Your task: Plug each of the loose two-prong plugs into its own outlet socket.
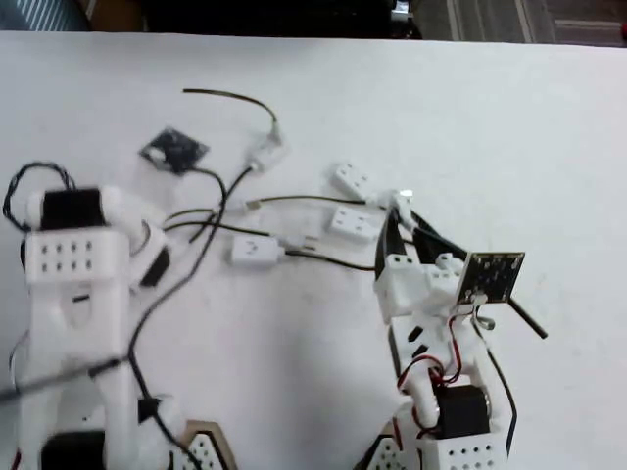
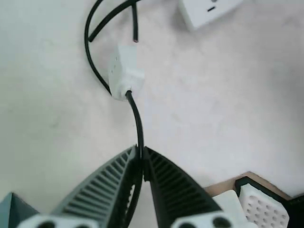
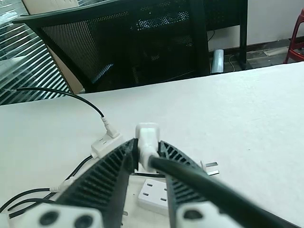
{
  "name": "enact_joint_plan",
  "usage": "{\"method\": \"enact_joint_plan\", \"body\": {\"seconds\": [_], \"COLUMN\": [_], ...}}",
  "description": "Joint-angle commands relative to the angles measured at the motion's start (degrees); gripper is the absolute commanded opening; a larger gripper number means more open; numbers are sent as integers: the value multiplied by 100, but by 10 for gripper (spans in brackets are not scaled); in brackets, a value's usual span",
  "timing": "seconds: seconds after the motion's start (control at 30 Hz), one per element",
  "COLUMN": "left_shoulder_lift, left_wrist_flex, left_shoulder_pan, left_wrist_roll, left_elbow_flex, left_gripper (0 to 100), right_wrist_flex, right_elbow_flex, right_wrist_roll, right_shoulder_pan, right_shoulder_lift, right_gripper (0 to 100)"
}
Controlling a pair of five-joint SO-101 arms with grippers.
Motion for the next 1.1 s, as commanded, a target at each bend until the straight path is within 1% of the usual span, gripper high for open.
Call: {"method": "enact_joint_plan", "body": {"seconds": [0.0, 0.1, 0.23, 0.37, 0.5, 0.57, 0.67, 0.8, 0.9, 0.97, 1.0, 1.07], "left_shoulder_lift": [-1543, -2325, -2738, -2615, -2193, -1921, -1455, -875, -514, -321, -233, -66], "left_wrist_flex": [-79, -132, -360, -721, -1248, -1609, -2171, -2884, -3253, -3446, -3516, -3596], "left_shoulder_pan": [576, 1068, 1613, 1675, 1622, 1323, 637, -207, -664, -901, -998, -1218], "left_wrist_roll": [-44, 264, 659, 721, 721, 721, 686, 316, 237, 62, -9, -53], "left_elbow_flex": [677, 1037, 1486, 1723, 2031, 2136, 2145, 2110, 2110, 2110, 2119, 2119], "left_gripper": [22, 22, 22, 22, 22, 22, 23, 24, 24, 29, 48, 126], "right_wrist_flex": [-136, -136, -136, -136, -136, -136, -136, -136, -136, -136, -136, -136], "right_elbow_flex": [-70, -70, -70, -70, -70, -70, -70, -62, -62, -62, -62, -62], "right_wrist_roll": [9, 9, 9, 9, 9, 9, 9, 9, 9, 9, 9, 9], "right_shoulder_pan": [40, 57, 57, 57, 57, 57, 57, 48, 40, 40, 40, 40], "right_shoulder_lift": [-57, -57, -57, -57, -57, -57, -57, -57, -57, -57, -57, -57], "right_gripper": [17, 17, 17, 17, 17, 17, 17, 17, 17, 17, 17, 17]}}
